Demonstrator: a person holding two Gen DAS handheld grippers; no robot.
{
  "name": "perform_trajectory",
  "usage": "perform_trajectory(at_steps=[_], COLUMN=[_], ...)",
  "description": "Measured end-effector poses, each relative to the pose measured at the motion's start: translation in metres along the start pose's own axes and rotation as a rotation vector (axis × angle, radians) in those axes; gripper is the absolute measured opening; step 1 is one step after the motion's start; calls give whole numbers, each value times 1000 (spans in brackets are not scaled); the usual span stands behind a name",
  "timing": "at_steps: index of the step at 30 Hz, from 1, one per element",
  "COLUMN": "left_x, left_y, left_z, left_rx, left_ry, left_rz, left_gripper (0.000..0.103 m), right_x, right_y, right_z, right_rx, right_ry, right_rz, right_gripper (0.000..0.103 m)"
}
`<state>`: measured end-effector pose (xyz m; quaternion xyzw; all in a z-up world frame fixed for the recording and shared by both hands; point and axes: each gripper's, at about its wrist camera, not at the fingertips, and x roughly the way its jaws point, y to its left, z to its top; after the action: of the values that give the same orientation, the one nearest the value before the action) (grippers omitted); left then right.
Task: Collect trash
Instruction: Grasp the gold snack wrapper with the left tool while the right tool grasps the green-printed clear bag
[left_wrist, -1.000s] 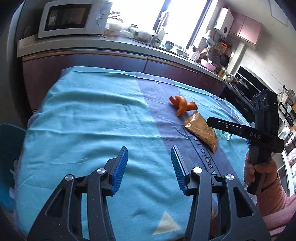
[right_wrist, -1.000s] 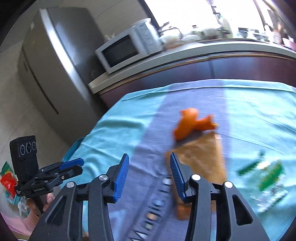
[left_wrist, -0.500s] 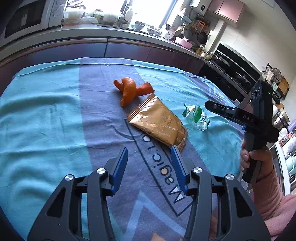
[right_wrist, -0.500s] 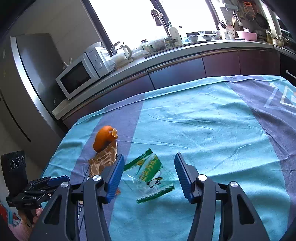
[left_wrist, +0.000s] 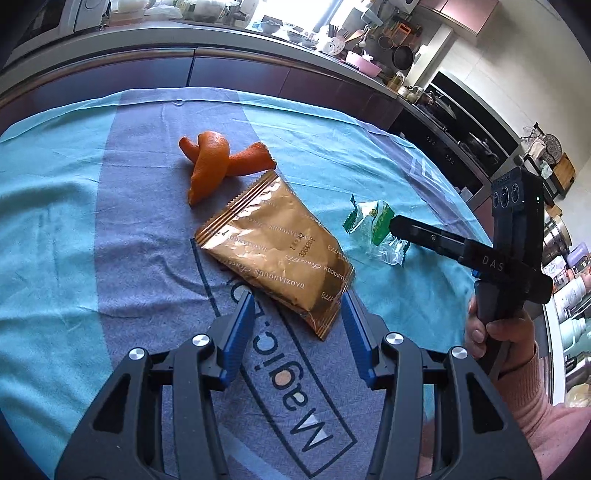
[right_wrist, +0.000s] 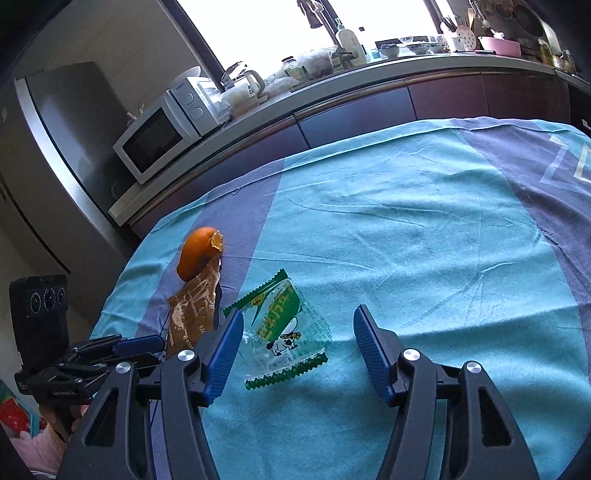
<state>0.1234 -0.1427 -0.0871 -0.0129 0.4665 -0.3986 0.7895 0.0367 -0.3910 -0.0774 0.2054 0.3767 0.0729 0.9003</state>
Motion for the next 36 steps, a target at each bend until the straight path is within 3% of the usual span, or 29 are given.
perform_trajectory(at_steps=[3, 5, 8, 11, 13, 19, 23, 27, 28, 31, 33, 36], left_x=[6, 10, 13, 15, 16, 15, 14, 14, 15, 16, 17, 17], left_y=[1, 3, 3, 3, 5, 10, 9, 6, 6, 2, 1, -2], left_z=[6, 9, 13, 15, 16, 15, 14, 12, 11, 11, 12, 12], left_rx=[-20, -31, -41, -44, -49, -71, -64, -54, -56, -46, -41, -32], left_ry=[10, 11, 12, 12, 14, 8, 9, 20, 26, 28, 28, 23], left_rz=[-7, -6, 8, 32, 42, 19, 13, 12, 9, -5, -3, 17], left_gripper=[48, 48, 44, 35, 23, 10, 8, 8, 20, 26, 28, 22], right_x=[1, 2, 2, 4, 5, 8, 11, 16, 17, 21, 23, 23], right_y=[4, 8, 12, 16, 17, 23, 26, 33, 35, 40, 43, 44], right_z=[-1, -2, -3, -3, -3, -4, -4, -5, -6, -7, -7, -7], right_rx=[-19, -34, -50, -61, -62, -73, -73, -85, -90, -101, -109, -110], right_ry=[10, 19, 24, 28, 29, 45, 54, 70, 74, 89, 95, 94], right_rz=[15, 22, 37, 47, 49, 69, 86, 101, 104, 116, 118, 119], right_gripper=[48, 35, 28, 23, 20, 20, 20, 20, 20, 20, 20, 20])
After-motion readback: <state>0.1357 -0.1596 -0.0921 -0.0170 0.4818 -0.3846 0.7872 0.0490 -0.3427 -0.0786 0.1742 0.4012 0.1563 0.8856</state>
